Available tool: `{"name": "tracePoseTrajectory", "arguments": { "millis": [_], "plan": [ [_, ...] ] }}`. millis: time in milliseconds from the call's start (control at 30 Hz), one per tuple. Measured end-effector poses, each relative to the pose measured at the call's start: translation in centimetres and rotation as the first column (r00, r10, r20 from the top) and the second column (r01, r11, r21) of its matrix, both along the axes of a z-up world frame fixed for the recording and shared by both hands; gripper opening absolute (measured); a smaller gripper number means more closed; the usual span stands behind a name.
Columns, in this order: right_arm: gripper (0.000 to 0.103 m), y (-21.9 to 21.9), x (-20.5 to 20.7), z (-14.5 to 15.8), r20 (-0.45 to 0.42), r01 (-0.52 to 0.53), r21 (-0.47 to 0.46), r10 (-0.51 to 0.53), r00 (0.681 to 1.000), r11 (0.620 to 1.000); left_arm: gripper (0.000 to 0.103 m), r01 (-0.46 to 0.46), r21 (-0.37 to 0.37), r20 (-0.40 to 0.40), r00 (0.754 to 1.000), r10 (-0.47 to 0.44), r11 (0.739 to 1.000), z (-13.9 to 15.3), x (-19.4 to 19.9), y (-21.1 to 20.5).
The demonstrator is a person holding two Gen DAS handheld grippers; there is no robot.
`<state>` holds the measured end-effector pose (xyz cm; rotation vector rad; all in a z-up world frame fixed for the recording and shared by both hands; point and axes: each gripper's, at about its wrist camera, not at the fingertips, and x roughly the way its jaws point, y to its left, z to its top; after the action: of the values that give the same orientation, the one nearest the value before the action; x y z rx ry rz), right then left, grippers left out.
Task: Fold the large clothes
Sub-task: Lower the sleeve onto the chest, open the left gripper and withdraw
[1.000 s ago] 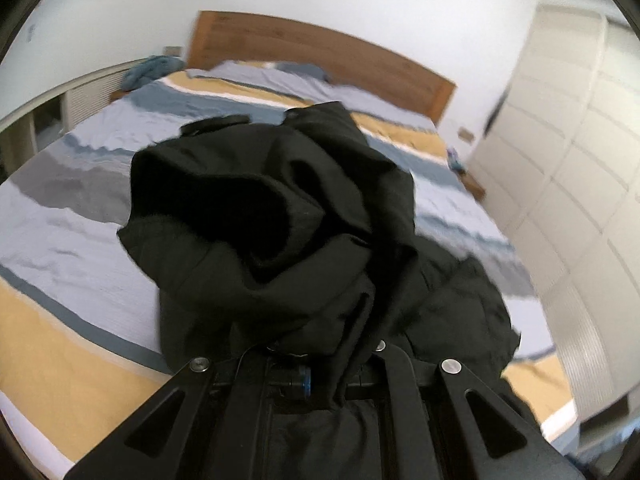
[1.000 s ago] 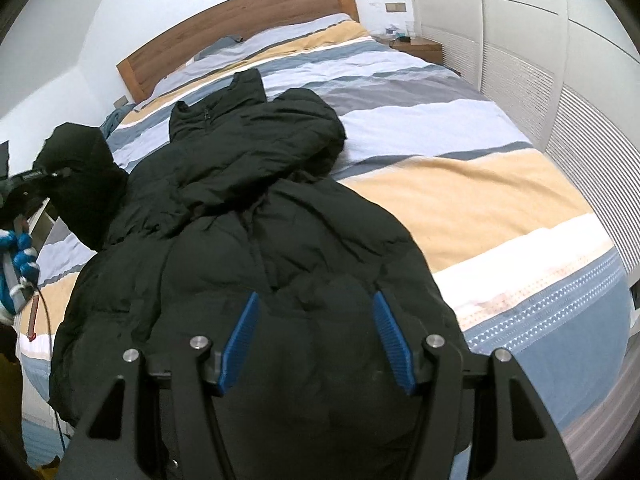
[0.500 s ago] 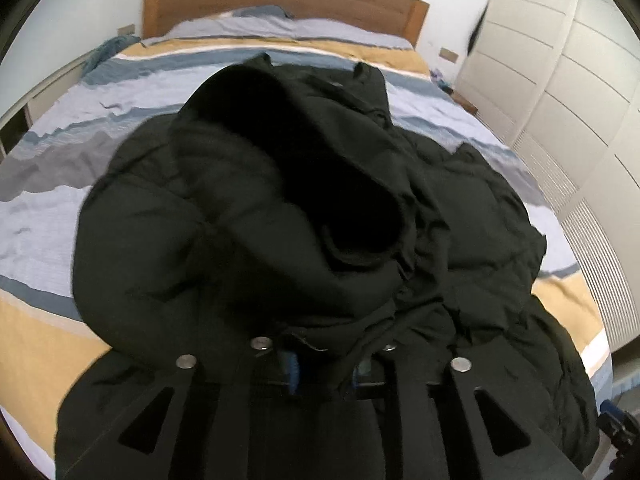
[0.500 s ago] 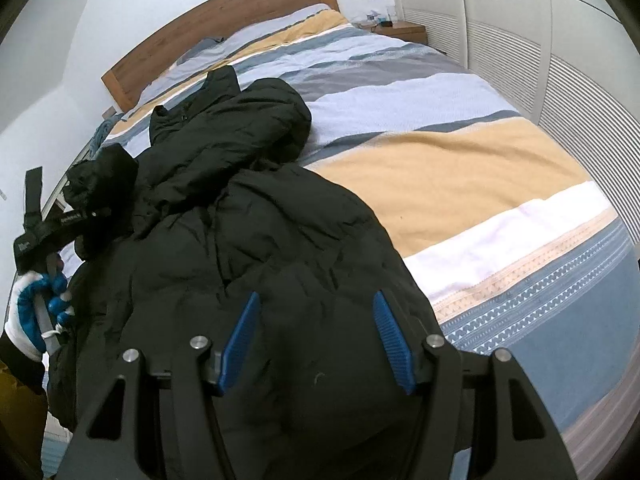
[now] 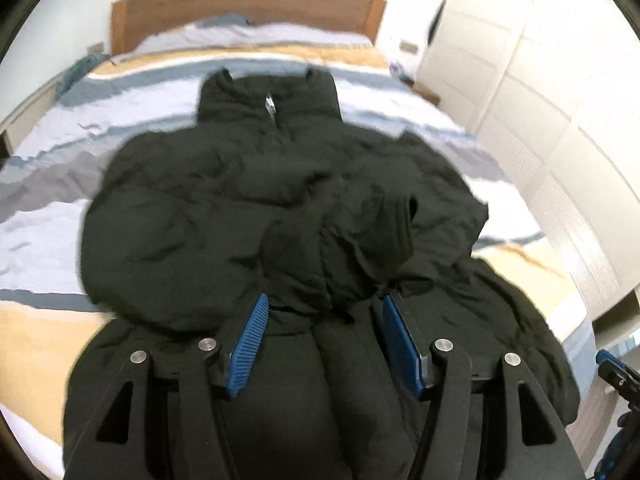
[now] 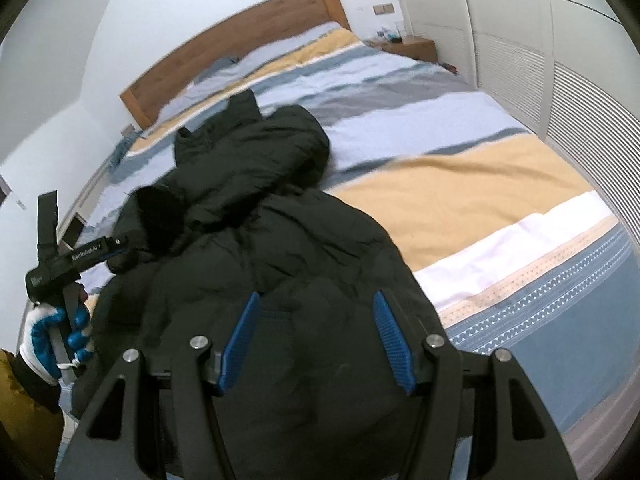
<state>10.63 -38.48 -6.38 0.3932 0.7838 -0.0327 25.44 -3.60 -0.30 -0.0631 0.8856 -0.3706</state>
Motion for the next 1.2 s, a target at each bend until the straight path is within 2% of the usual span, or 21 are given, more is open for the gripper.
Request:
{"name": "tracePoseTrajectory", "arguments": {
  "millis": [100, 233, 367, 533, 667, 833, 933, 1067, 1200],
  "plan": [
    [0.058, 1.2, -0.7, 1.5, 0.028, -0.020, -0.020, 0.021, 0.999, 1.000, 0.059, -0.053, -0.034, 0.023, 0.998, 0.054, 0.998, 1.6, -0.9, 2.2],
    [0.058, 4.0, -0.6, 3.5, 0.058, -0.060, -0.062, 0.064, 0.996, 0.996, 0.061, -0.082, -0.001, 0.023, 0.996, 0.082, 0.997, 3.1, -1.2, 5.4],
    [0.058, 7.6, 1.2, 5.0, 0.073, -0.116, -0.111, 0.125, 0.989, 0.987, 0.078, -0.136, -0.005, 0.042, 0.990, 0.137, 0.991, 3.9, -1.0, 9.1],
    [0.058, 13.1, 6.0, 6.5, 0.072, -0.210, -0.185, 0.227, 0.971, 0.960, 0.081, -0.210, -0.021, 0.021, 0.977, 0.211, 0.977, 2.8, 1.1, 13.0],
    [0.058, 18.1, 11.6, 6.8, 0.071, -0.293, -0.230, 0.316, 0.946, 0.928, 0.081, -0.240, 0.010, 0.009, 0.971, 0.240, 0.971, 0.7, 3.6, 14.3],
    [0.058, 23.8, 18.1, 5.5, 0.062, -0.394, -0.258, 0.422, 0.905, 0.882, 0.081, -0.267, 0.026, 0.013, 0.964, 0.267, 0.963, -0.9, 6.8, 14.5],
    [0.058, 26.6, 22.0, 3.4, 0.040, -0.441, -0.257, 0.465, 0.884, 0.860, 0.081, -0.270, 0.041, 0.016, 0.963, 0.270, 0.962, -2.0, 8.9, 13.9],
    [0.058, 27.7, 25.1, 0.3, -0.002, -0.454, -0.270, 0.471, 0.882, 0.849, 0.081, -0.268, 0.060, -0.001, 0.963, 0.268, 0.962, -4.2, 11.4, 12.9],
    [0.058, 26.1, 26.5, -2.7, -0.051, -0.443, -0.288, 0.448, 0.892, 0.849, 0.084, -0.249, 0.099, -0.048, 0.966, 0.255, 0.963, -6.8, 12.2, 11.8]
  ]
}}
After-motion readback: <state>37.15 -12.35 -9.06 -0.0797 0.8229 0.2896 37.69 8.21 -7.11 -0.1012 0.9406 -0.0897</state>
